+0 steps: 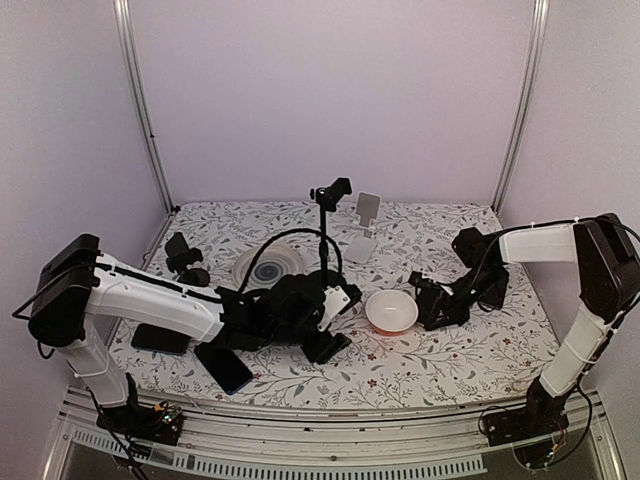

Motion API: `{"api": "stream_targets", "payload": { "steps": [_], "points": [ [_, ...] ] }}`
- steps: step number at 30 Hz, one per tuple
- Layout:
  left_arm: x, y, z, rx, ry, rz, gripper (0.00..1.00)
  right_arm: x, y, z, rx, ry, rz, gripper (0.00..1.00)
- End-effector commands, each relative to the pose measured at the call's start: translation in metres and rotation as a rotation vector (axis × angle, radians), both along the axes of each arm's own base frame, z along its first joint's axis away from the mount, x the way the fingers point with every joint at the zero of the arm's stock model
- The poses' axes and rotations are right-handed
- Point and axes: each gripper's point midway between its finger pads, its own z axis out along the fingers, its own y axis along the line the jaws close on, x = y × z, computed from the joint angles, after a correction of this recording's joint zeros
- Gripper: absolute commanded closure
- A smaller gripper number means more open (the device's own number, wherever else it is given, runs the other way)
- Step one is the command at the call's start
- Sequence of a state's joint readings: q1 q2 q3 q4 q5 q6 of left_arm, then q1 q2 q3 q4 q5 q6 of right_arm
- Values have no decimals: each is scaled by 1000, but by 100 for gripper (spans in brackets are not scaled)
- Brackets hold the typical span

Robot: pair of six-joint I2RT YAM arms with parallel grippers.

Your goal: Place the phone on the phone stand

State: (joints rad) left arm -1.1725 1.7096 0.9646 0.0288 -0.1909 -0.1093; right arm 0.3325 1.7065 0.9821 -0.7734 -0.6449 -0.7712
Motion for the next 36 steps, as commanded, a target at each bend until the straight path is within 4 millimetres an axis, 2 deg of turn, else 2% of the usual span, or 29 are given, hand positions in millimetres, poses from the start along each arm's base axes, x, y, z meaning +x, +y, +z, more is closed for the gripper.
{"api": "stream_targets", "payload": {
  "steps": [1, 12, 17, 20, 24, 26, 33, 36],
  "points": [
    [3, 1, 15, -32, -7, 17, 31, -1, 3, -8, -5, -6, 16, 98],
    [9, 5, 12, -25, -23, 38, 28, 11, -10, -32, -125, -16, -52, 99],
    [11, 4, 11, -27, -26, 44, 27, 24, -18, -41, -191, -48, -103, 100],
    [13, 5, 10, -27, -27, 52, 26, 36, -30, -46, -270, -85, -154, 100],
    [17, 8, 12, -46, -23, 90, 26, 56, -50, -48, -335, -121, -239, 100],
    [19, 9, 17, -79, -13, 106, 25, 73, -62, -44, -341, -130, -301, 100],
    [29, 20, 24, -153, 10, 183, 24, 131, -121, -33, -375, -148, -534, 100],
    [32, 25, 26, -168, 9, 203, 24, 145, -124, -17, -346, -162, -573, 96]
  ]
}}
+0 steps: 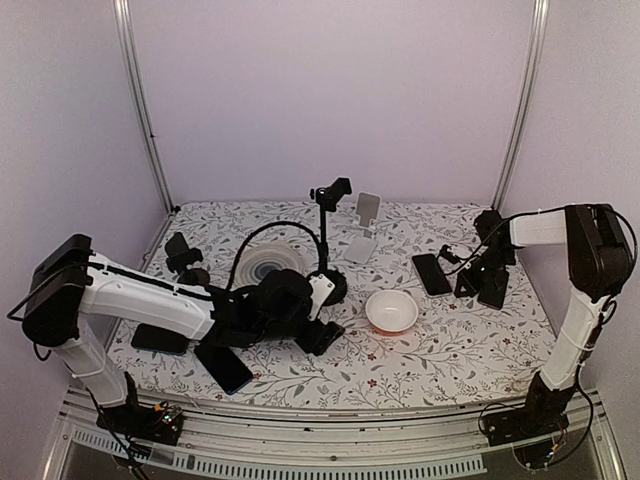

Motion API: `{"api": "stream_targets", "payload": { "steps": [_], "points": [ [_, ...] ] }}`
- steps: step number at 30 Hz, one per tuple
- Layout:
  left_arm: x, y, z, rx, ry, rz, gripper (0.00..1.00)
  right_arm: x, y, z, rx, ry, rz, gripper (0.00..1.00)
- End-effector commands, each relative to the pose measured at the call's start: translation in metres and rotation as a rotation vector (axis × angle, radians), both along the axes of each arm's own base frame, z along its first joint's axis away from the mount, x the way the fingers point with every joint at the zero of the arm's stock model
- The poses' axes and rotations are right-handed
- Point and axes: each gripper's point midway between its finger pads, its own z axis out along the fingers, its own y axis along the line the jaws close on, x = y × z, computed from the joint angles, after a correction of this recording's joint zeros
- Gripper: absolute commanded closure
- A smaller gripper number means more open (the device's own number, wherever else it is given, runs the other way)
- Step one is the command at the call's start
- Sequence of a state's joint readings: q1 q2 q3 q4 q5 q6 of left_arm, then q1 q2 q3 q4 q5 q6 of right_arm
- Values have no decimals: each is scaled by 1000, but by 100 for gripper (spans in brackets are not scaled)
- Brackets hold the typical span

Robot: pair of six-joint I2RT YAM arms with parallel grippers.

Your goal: Place the phone on the phone stand

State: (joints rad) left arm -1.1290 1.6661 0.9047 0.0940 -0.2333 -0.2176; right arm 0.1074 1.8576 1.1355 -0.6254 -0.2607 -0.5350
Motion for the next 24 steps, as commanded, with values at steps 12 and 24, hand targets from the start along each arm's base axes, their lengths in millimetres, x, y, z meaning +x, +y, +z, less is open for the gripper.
{"api": "stream_targets", "payload": {
  "steps": [12, 24],
  "points": [
    [35, 32, 18, -88, -28, 250, 3, 23, 24, 43, 111, -82, -53, 1],
    [47, 28, 21, -104, -12, 274, 1, 61, 55, 48, 33, -112, -62, 1]
  ]
}}
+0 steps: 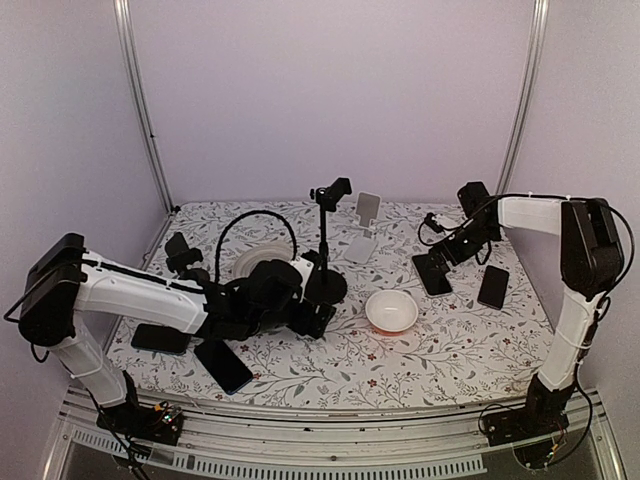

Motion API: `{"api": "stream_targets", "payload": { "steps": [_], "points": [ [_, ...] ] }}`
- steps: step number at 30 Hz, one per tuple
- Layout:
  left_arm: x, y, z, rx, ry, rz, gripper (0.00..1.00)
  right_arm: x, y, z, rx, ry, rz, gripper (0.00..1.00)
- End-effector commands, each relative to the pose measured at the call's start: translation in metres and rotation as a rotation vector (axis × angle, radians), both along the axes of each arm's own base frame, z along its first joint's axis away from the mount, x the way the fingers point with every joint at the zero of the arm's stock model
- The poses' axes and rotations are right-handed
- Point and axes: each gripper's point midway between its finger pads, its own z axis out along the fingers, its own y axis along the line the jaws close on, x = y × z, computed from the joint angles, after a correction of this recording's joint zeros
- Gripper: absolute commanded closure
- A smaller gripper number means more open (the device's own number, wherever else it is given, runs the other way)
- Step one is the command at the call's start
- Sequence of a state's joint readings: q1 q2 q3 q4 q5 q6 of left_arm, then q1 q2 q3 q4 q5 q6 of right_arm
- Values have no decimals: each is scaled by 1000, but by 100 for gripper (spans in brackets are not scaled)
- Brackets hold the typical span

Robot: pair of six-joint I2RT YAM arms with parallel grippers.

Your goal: Place the phone on the phone stand

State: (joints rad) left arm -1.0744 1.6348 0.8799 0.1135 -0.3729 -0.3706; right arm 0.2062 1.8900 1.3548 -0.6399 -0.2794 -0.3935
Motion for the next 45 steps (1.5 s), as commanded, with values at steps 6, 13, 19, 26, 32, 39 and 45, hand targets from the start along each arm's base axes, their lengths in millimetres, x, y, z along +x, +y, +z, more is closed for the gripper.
{"api": "stream_targets", "payload": {
  "steps": [6, 13, 19, 26, 32, 39, 45],
  "points": [
    [13, -3, 10, -21, -14, 22, 1, 16, 3, -17, -184, -17, -68, 1],
    [13, -3, 7, -20, -5, 25, 1, 11, 15, -27, -214, -5, -56, 1],
    [12, -3, 7, -26, 2, 23, 1, 4, 20, -41, -285, 0, -23, 1],
    [12, -3, 7, -28, 4, 22, 1, 7, 6, -46, -383, -36, -53, 1],
    [12, -4, 6, -29, 7, 19, 1, 6, -6, -48, -397, -38, -71, 1],
    [12, -4, 5, -25, 5, 17, 1, 12, -26, -50, -339, 4, -122, 1],
    [11, -3, 4, -24, 7, 13, 1, 10, -31, -57, -264, 97, -132, 1]
  ]
}}
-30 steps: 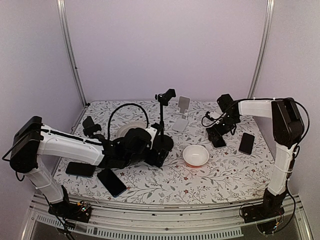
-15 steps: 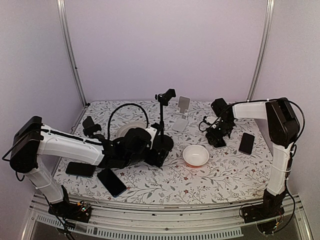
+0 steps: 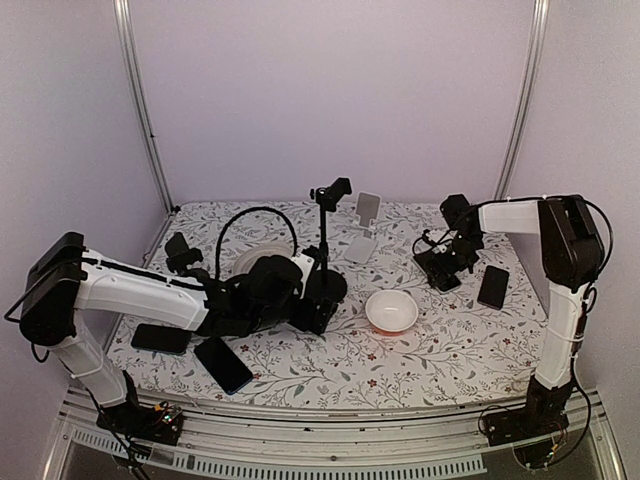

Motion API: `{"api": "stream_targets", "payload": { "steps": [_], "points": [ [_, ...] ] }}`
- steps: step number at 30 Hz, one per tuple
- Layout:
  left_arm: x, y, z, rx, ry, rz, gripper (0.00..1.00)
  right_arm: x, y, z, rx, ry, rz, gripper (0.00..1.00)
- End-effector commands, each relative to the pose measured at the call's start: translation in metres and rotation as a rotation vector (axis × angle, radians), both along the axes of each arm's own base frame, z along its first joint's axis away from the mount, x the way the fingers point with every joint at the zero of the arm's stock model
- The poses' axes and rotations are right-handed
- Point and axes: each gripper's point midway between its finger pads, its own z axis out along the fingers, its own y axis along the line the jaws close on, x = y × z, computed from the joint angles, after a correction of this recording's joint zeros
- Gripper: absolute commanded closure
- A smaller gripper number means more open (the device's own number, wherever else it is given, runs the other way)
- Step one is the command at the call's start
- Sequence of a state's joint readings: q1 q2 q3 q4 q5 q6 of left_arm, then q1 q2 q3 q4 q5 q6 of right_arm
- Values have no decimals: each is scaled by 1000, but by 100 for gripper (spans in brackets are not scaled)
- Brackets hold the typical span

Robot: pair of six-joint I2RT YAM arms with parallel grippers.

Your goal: Place the phone on the phone stand

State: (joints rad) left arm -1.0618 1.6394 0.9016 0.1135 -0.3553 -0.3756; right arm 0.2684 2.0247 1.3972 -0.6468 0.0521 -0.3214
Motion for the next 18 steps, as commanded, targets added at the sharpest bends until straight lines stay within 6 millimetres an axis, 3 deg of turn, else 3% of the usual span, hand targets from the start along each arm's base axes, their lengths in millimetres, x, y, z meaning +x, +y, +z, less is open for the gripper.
{"api": "stream_targets", "payload": {
  "steps": [1, 9, 18],
  "points": [
    [7, 0, -3, 0, 5, 12, 1, 0, -3, -9, 51, 63, -23, 1],
    [6, 1, -3, 0, 8, 10, 1, -2, -1, -22, 96, 124, -24, 1],
    [6, 1, 1, -2, 5, 6, 1, -2, -6, -31, 105, 154, -31, 18]
  ]
}}
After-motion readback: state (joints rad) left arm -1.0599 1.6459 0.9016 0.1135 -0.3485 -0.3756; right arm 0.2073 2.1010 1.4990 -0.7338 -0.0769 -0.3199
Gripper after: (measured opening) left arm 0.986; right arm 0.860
